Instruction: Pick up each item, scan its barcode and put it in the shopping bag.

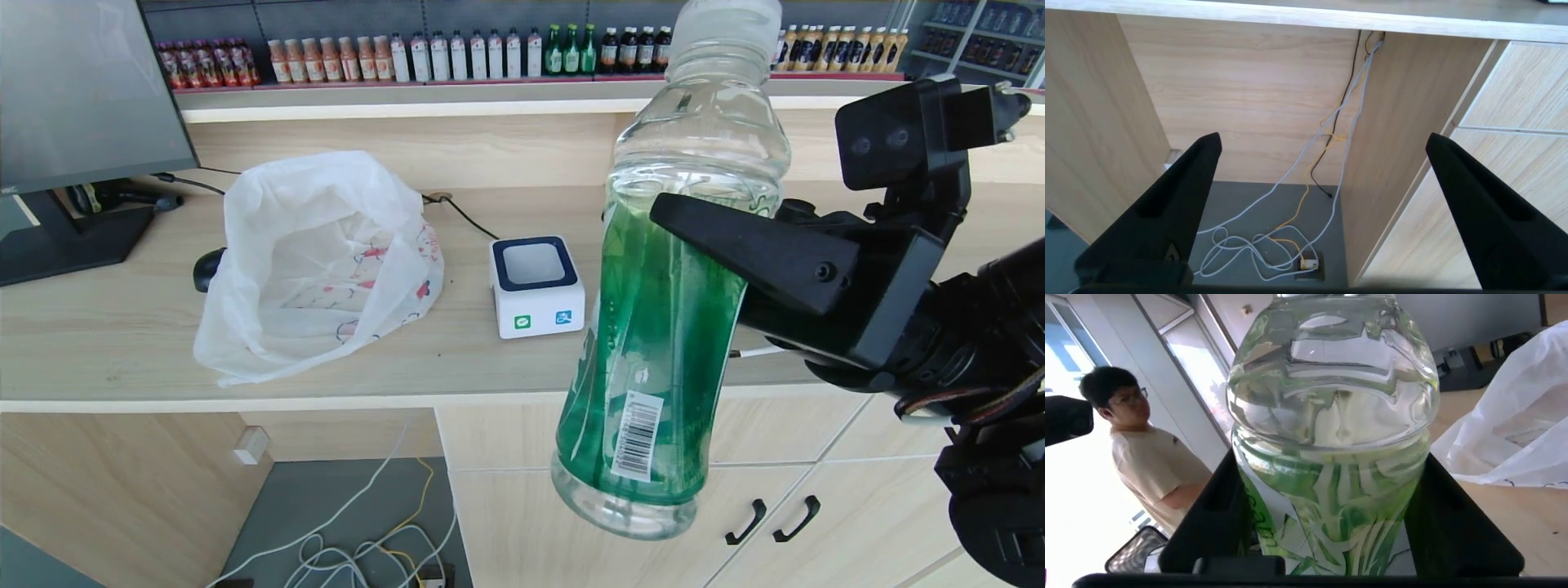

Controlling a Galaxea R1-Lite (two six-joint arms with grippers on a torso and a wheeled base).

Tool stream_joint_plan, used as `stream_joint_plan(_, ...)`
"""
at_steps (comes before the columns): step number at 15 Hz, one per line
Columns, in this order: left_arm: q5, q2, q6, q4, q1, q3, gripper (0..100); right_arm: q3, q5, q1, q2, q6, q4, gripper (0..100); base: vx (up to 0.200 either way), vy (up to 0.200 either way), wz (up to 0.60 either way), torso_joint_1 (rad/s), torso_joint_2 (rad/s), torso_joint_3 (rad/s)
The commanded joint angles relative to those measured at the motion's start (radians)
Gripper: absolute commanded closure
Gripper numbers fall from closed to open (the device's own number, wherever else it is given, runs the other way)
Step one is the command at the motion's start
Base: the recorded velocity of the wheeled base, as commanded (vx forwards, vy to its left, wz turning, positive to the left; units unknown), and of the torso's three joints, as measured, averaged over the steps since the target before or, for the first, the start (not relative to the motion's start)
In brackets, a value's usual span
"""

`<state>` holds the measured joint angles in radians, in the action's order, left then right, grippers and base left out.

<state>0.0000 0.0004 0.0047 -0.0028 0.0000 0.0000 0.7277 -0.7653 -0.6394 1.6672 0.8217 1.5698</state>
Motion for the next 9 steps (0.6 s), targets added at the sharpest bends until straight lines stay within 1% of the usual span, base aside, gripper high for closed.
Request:
stream_joint_plan(1,0.000,0.000,0.000,0.000,0.000,0.000,0,-0.005,0.000,-0.011,-0.007,-0.001,0.001,100,0.000,0.000,0.00,0.000,0.00,0.000)
stream_joint_plan(6,0.000,0.000,0.000,0.000,0.000,0.000,0,-0.014,0.000,-0.010,-0.024,-0.009,0.001,100,0.000,0.000,0.00,0.000,0.00,0.000)
stream_joint_plan(9,0.000,0.000,0.000,0.000,0.000,0.000,0,-0.054,0.008,0.033,-0.034,-0.099,0.001,100,0.000,0.000,0.00,0.000,0.00,0.000)
